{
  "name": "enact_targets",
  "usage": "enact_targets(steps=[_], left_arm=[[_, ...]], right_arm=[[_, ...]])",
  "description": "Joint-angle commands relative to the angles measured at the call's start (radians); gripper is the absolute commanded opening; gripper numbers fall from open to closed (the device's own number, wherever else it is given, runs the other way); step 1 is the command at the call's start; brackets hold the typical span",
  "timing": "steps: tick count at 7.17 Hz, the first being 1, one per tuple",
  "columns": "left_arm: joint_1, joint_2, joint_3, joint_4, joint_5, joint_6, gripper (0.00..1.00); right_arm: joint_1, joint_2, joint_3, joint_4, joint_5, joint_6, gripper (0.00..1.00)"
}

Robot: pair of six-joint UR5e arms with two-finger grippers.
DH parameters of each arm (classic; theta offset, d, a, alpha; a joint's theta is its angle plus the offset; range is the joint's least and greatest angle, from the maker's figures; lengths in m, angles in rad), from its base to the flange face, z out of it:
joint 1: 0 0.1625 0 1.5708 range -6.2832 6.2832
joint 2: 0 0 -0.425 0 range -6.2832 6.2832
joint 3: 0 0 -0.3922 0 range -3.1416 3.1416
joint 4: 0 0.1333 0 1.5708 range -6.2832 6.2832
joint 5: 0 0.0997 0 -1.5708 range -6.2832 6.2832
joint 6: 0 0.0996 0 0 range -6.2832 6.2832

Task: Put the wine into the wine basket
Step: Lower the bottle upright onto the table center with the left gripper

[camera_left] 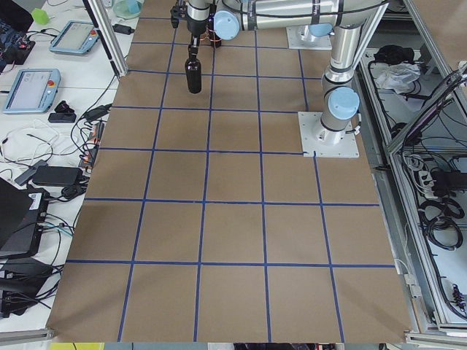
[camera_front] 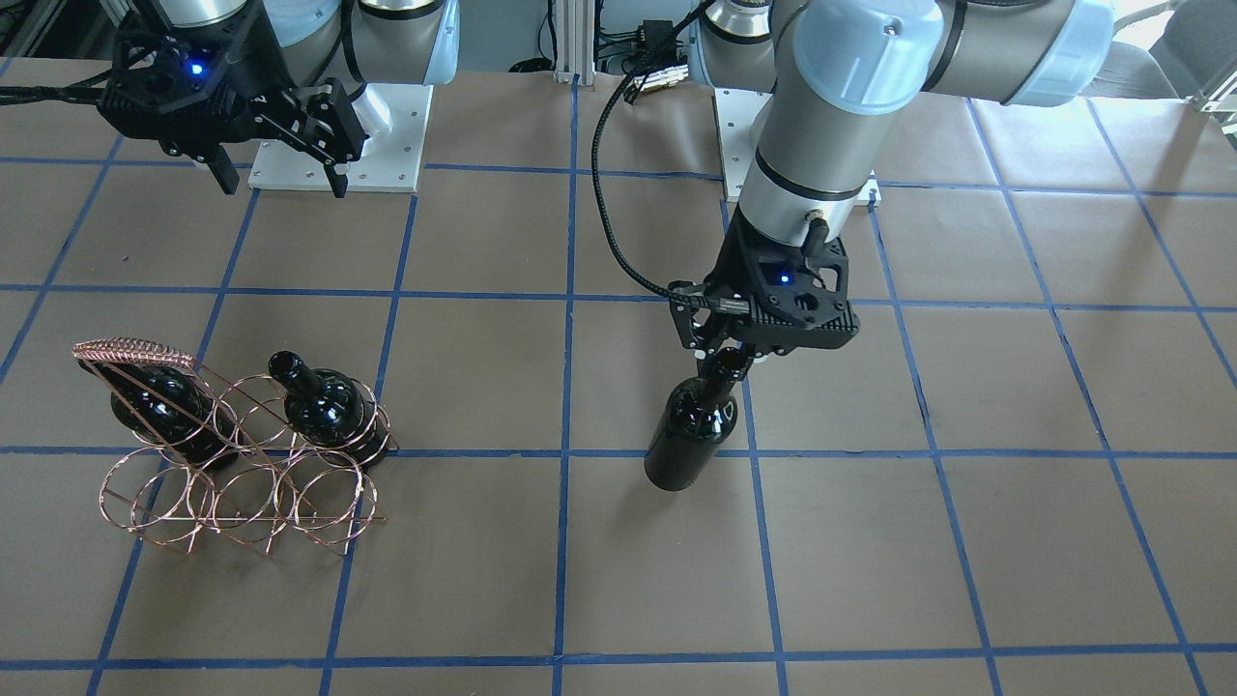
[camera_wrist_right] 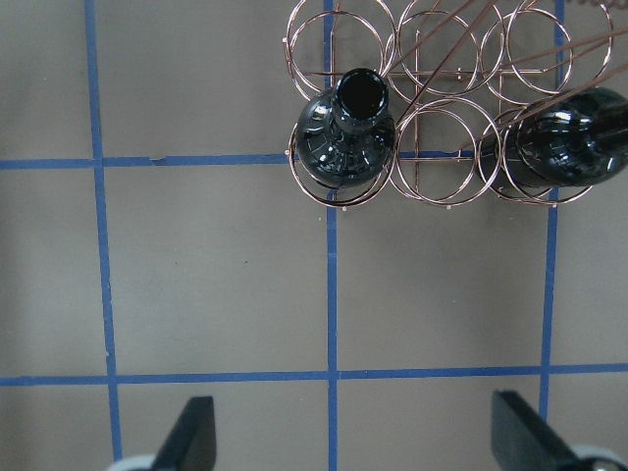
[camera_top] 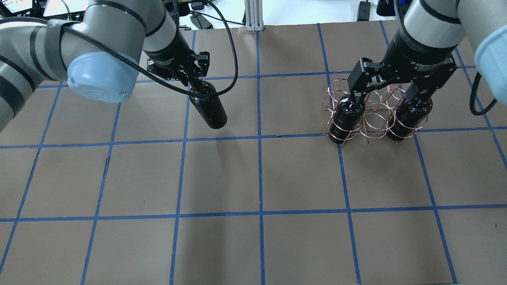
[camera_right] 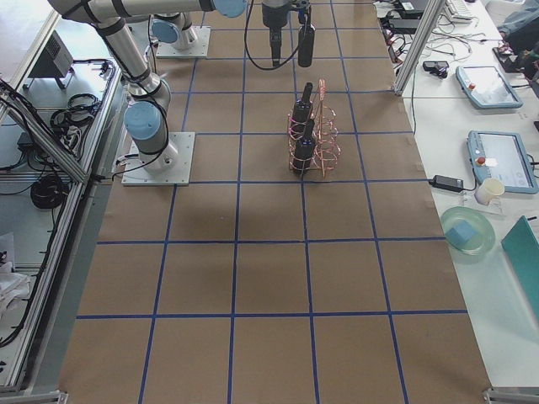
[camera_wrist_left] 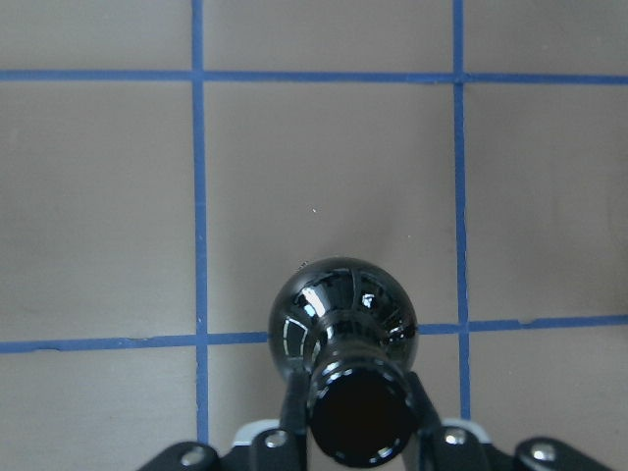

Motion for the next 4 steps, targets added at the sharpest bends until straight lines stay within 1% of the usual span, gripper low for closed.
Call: enact_targets(steps=[1,3,4], left_arm=[[-0.048,0.046,-0.079,0.000,0.021,-0.041,0.00],[-0.047,0.050,-0.096,-0.001,0.053,-0.034,0.00],[-0.047,0.047,-0.098,-0.001,0.055,-0.034,0.00]], right_arm=[[0.000,0.000,0.000,0.000,0.000,0.000,1.00],[0.000,0.000,0.000,0.002,0.000,0.000,1.00],[0.000,0.000,0.000,0.002,0.000,0.000,1.00]])
